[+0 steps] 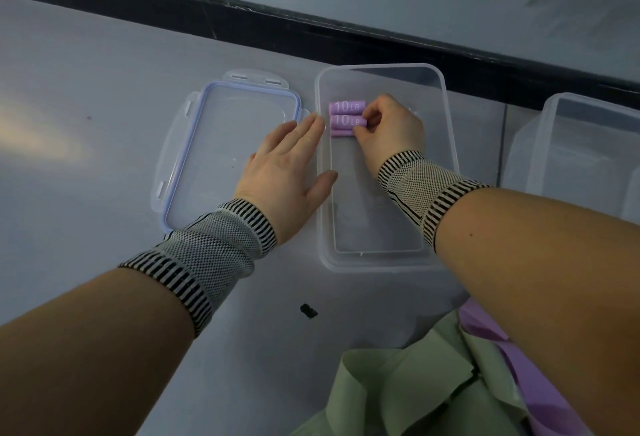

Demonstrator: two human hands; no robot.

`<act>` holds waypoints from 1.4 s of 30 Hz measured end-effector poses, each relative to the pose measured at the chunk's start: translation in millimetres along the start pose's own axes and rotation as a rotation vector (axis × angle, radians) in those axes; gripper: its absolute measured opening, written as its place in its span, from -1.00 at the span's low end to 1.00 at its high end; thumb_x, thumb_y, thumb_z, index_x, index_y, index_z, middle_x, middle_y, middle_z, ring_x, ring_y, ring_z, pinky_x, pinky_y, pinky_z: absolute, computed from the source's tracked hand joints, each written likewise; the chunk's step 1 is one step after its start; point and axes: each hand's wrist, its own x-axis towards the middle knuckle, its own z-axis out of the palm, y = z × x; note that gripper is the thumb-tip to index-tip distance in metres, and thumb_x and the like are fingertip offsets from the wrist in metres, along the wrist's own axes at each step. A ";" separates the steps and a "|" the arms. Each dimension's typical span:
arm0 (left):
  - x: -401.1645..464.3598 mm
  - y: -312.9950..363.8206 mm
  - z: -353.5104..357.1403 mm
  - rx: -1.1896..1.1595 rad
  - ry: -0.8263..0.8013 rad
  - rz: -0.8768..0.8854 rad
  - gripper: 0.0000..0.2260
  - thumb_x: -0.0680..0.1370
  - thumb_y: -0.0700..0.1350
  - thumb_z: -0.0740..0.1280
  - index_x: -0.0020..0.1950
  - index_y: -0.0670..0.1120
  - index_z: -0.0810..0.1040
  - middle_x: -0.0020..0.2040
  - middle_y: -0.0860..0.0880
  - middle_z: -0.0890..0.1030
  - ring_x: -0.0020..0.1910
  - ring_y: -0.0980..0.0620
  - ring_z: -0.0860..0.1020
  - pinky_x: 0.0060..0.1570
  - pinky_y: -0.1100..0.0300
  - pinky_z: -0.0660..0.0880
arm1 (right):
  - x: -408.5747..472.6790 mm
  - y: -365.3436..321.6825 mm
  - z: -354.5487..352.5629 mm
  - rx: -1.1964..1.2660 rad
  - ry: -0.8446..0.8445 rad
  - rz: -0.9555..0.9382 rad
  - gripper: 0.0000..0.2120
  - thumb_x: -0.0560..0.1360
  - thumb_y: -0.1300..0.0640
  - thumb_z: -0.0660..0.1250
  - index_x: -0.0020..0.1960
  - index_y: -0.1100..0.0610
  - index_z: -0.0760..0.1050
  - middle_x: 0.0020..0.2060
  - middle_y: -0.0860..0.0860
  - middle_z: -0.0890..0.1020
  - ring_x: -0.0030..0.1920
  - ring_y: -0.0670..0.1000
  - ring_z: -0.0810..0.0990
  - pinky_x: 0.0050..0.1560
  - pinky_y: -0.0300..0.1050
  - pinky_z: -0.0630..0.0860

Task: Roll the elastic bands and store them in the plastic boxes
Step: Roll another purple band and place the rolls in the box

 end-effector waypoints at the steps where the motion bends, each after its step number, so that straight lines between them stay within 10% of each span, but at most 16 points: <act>1: 0.2 0.0 -0.1 0.002 -0.004 0.001 -0.30 0.46 0.26 0.05 0.54 -0.01 0.06 0.52 0.06 0.16 0.49 0.00 0.09 0.43 -0.05 0.18 | -0.1 -0.1 -0.4 0.000 -0.004 -0.001 -0.93 0.51 0.12 0.33 -0.04 0.05 0.45 -0.10 0.00 0.59 -0.10 0.00 0.57 -0.01 -0.06 0.56; 15: -0.2 0.0 3.6 0.006 0.018 0.008 -0.25 0.40 0.28 -0.07 0.53 -0.04 0.07 0.52 0.03 0.16 0.49 -0.02 0.10 0.42 -0.08 0.19 | -2.0 1.6 4.2 0.028 -0.012 0.024 -0.79 0.51 0.11 0.34 0.10 0.06 0.38 -0.10 -0.07 0.51 -0.12 -0.07 0.52 -0.14 -0.24 0.41; 25: -6.9 5.0 1.0 -0.001 0.018 -0.031 -0.43 0.59 0.11 0.09 0.54 -0.04 0.01 0.55 0.00 0.07 0.50 -0.04 0.05 0.45 -0.06 0.11 | -17.4 -2.8 -9.1 0.014 -0.002 -0.012 -0.60 0.48 0.05 0.38 0.28 0.05 0.39 0.21 0.05 0.44 0.12 -0.01 0.47 0.03 -0.25 0.38; 32: -34.8 37.7 -12.9 -0.015 -0.003 -0.018 -0.29 0.44 0.27 -0.14 0.54 -0.01 0.04 0.55 -0.01 0.07 0.50 -0.08 0.06 0.44 -0.07 0.12 | -61.0 -15.1 -50.9 0.037 -0.055 -0.075 -0.56 0.52 0.04 0.33 0.37 0.02 0.36 0.29 0.03 0.43 0.23 -0.01 0.46 0.20 -0.20 0.39; 42: -132.1 103.8 -8.6 -0.058 -0.025 0.076 -0.40 0.51 0.18 0.11 0.50 -0.02 0.19 0.53 -0.03 0.12 0.46 -0.14 0.13 0.42 -0.07 0.14 | -186.0 -2.2 -143.1 0.046 -0.001 -0.053 -0.66 0.49 0.02 0.36 0.24 0.00 0.47 0.13 -0.06 0.54 0.00 -0.15 0.51 0.08 -0.27 0.45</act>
